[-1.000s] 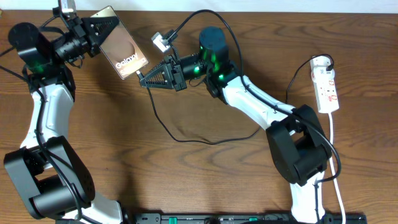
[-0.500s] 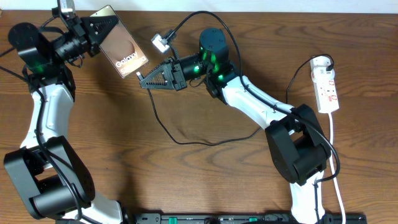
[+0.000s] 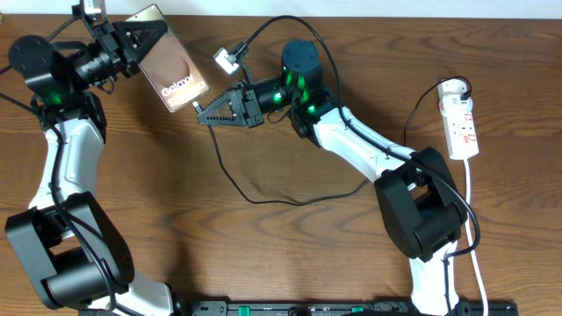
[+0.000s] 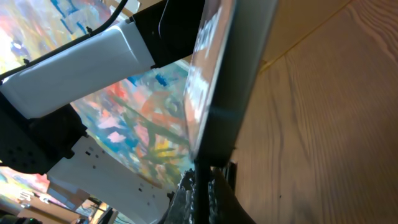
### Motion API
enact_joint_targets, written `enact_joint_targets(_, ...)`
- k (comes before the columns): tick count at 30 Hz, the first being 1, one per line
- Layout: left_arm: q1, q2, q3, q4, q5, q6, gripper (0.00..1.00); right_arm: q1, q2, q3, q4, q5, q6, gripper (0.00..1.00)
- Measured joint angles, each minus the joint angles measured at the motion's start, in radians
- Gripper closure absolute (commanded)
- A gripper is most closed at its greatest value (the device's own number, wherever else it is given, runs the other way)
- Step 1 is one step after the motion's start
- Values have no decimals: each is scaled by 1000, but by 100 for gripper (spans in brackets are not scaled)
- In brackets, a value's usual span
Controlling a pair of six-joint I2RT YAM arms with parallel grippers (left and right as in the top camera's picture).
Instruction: Plug charger to phone and switch on socket
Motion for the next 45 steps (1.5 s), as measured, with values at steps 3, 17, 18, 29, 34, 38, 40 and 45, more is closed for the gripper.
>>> enact_joint_targets(3,0,0,0,0,2,-3,93,0,0,0,0,0,0,99)
enact_joint_targets(17,-8,0,0,0,2,19,93,7,0,0,0,0,0,99)
enact_joint_targets(18,-8,0,0,0,2,21,93,9,0,0,0,0,0,99)
enact_joint_targets(29,-10,0,0,0,2,23,92,11,0,0,0,0,0,99)
enact_joint_targets(34,-10,0,0,0,16,26,93,11,0,0,0,-4,0,99)
enact_joint_targets(38,-9,0,0,0,28,30,92,11,0,0,0,-10,0,99)
enact_joint_targets(40,-10,0,0,0,31,31,93,11,0,0,0,-13,0,99)
enact_joint_targets(45,-10,0,0,0,40,33,93,11,0,0,0,-16,0,99)
